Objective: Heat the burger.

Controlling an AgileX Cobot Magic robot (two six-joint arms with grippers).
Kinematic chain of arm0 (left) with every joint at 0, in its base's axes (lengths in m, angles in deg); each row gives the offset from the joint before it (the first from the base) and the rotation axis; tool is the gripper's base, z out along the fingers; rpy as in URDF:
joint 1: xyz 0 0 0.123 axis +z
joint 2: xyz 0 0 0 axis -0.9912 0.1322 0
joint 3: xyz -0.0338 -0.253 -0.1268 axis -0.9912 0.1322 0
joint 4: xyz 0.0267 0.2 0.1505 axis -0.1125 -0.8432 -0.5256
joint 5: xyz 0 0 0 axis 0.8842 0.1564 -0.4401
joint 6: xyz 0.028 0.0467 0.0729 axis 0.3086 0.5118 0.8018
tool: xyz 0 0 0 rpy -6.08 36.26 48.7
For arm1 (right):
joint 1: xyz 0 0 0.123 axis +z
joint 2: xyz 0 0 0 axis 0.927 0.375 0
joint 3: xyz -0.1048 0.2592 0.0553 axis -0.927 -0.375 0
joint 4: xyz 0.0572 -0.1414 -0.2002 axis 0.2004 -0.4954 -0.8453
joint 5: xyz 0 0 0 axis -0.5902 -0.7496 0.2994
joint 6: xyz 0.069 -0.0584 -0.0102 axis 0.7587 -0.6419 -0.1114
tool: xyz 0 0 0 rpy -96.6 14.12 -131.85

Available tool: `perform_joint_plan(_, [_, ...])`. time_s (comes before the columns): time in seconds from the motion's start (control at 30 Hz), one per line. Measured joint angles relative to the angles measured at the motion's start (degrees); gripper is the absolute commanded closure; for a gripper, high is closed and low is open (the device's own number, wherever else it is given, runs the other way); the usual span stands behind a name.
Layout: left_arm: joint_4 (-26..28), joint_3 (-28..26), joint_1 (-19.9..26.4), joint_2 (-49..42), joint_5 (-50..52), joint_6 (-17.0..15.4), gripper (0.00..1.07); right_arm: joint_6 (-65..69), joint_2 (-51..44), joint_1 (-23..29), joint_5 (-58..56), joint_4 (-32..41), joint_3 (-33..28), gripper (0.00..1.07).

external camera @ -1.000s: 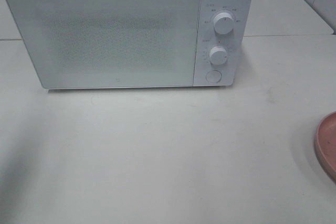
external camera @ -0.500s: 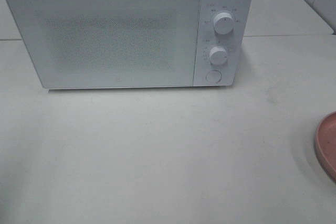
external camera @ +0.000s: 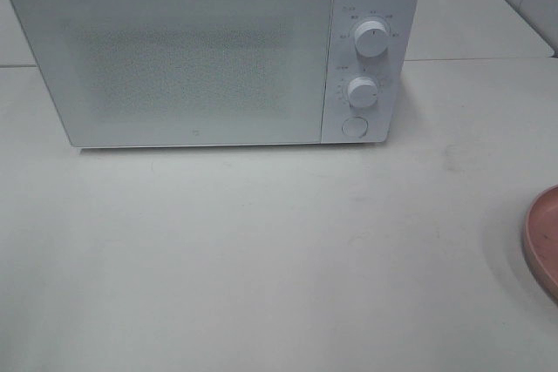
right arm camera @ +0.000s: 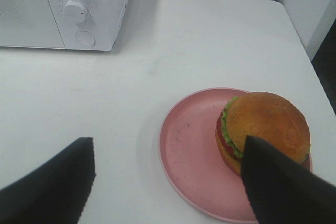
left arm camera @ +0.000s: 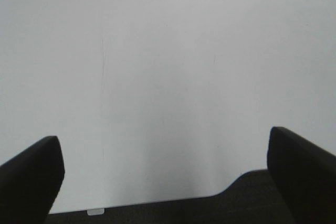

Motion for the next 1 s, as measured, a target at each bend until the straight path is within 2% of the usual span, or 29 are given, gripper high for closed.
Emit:
perform_joint_plan(0.23, [0.40,0.00,0.00,-8.31,0.23,-0.06,0.09,0.00,0.00,0.00,0.00,0.00,0.00,0.32])
perform_joint_plan(0.4, [4.18,0.00,0.00,-14.44,0.74,-0.06,0.09,0.00,0.00,0.00,0.00,0.00,0.00,0.32])
perform_joint_plan(1.0, [4.30,0.00,0.00,-14.67,1.03,-0.06,0.09,0.00,0.00,0.00,0.00,0.00,0.00,0.32])
